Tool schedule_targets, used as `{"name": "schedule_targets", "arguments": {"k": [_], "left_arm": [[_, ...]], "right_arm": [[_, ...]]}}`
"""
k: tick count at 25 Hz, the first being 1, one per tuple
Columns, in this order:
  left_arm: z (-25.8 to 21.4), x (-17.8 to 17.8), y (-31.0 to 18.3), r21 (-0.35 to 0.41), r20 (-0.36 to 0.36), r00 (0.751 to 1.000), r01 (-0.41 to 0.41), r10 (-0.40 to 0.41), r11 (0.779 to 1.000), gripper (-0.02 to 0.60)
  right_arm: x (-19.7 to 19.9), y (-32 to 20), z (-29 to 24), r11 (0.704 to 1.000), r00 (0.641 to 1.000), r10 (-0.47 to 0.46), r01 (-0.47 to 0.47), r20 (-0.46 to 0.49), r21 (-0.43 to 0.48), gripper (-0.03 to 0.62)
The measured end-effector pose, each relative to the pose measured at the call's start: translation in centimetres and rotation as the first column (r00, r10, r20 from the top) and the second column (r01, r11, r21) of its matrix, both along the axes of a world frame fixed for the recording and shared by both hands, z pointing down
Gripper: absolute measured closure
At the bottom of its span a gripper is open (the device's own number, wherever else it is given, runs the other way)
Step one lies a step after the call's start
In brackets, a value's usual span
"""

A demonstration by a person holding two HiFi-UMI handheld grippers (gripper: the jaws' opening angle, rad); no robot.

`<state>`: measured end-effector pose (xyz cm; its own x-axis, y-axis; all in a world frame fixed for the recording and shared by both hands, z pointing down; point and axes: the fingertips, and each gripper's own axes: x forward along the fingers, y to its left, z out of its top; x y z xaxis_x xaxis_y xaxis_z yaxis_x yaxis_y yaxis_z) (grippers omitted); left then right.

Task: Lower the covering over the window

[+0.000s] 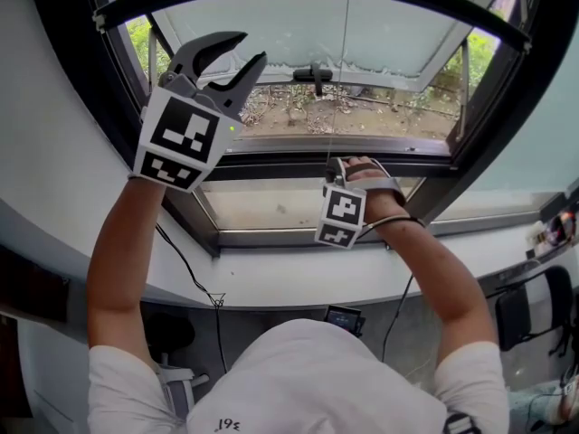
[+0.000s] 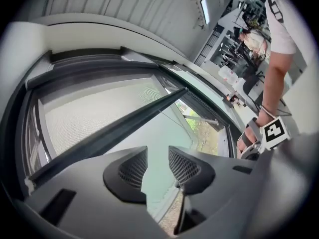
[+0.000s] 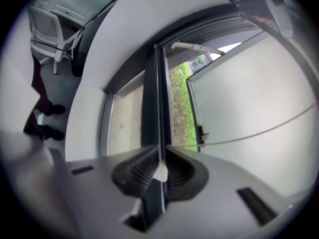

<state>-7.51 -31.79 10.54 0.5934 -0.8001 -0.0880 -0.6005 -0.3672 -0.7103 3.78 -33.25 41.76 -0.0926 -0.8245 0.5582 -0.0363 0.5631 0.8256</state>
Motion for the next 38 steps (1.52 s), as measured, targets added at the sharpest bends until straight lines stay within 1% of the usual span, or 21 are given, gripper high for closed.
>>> {"name": "schedule_targets", "arguments": {"k": [3, 6, 8, 12, 16, 18, 22, 26, 30, 35, 38], "left_arm": [[-0.8, 0.0, -0.8, 0.074, 0.093, 0.994, 0.056, -0.063, 0.996, 0.432], [-0.7, -0.2, -1.8, 0.135, 0.173, 0.976, 0.107, -0.130, 0.985, 0.414], [-0.8, -0.2, -2.2, 0.179, 0.216, 0.963, 0.126, -0.164, 0.976, 0.395], [-0.3, -0.3, -3.6, 0.195, 0.274, 0.940, 0.151, -0.202, 0.969, 0.382], [-0.1, -0.3, -4.4, 0.224, 0.336, 0.912, 0.165, -0.235, 0.960, 0.380], [0.0, -0.4, -4.4, 0.238, 0.348, 0.905, 0.166, -0.244, 0.957, 0.380], [-0.6, -0.1, -4.3, 0.264, 0.349, 0.901, 0.169, -0.257, 0.950, 0.380], [0.1, 0.6, -5.2, 0.242, 0.384, 0.885, 0.180, -0.264, 0.954, 0.379], [0.2, 0.9, -5.9, 0.251, 0.367, 0.884, 0.204, -0.288, 0.946, 0.379], [1.1, 0.9, -6.1, 0.231, 0.382, 0.872, 0.229, -0.305, 0.946, 0.379], [1.1, 1.0, -6.0, 0.212, 0.362, 0.883, 0.234, -0.299, 0.949, 0.379]], "right_arm": [[-0.2, 0.5, 1.3, 1.000, 1.000, 0.001, -0.001, -0.012, -0.022, 0.549], [-0.8, 1.3, 2.7, 0.999, 1.000, -0.004, 0.004, -0.017, -0.047, 0.549], [-0.8, 1.6, 3.5, 0.998, 1.000, -0.004, 0.002, -0.027, -0.057, 0.549], [-0.3, 1.6, 4.3, 0.997, 1.000, 0.011, -0.013, -0.023, -0.075, 0.549], [-0.4, 1.7, 4.5, 0.997, 1.000, 0.014, -0.015, -0.015, -0.079, 0.549], [-0.5, 1.8, 4.6, 0.997, 1.000, 0.016, -0.016, -0.010, -0.081, 0.549], [-0.6, 2.1, 5.1, 0.996, 1.000, 0.016, -0.018, -0.019, -0.091, 0.549], [-0.5, 2.2, 5.4, 0.995, 1.000, 0.023, -0.024, -0.010, -0.096, 0.549], [-0.9, 2.7, 5.4, 0.995, 1.000, 0.022, -0.020, 0.016, -0.096, 0.549], [-1.2, 3.2, 5.7, 0.995, 0.996, 0.037, -0.029, 0.083, -0.096, 0.549], [-1.1, 3.2, 5.6, 0.993, 0.981, 0.079, -0.062, 0.176, -0.100, 0.549]]}}
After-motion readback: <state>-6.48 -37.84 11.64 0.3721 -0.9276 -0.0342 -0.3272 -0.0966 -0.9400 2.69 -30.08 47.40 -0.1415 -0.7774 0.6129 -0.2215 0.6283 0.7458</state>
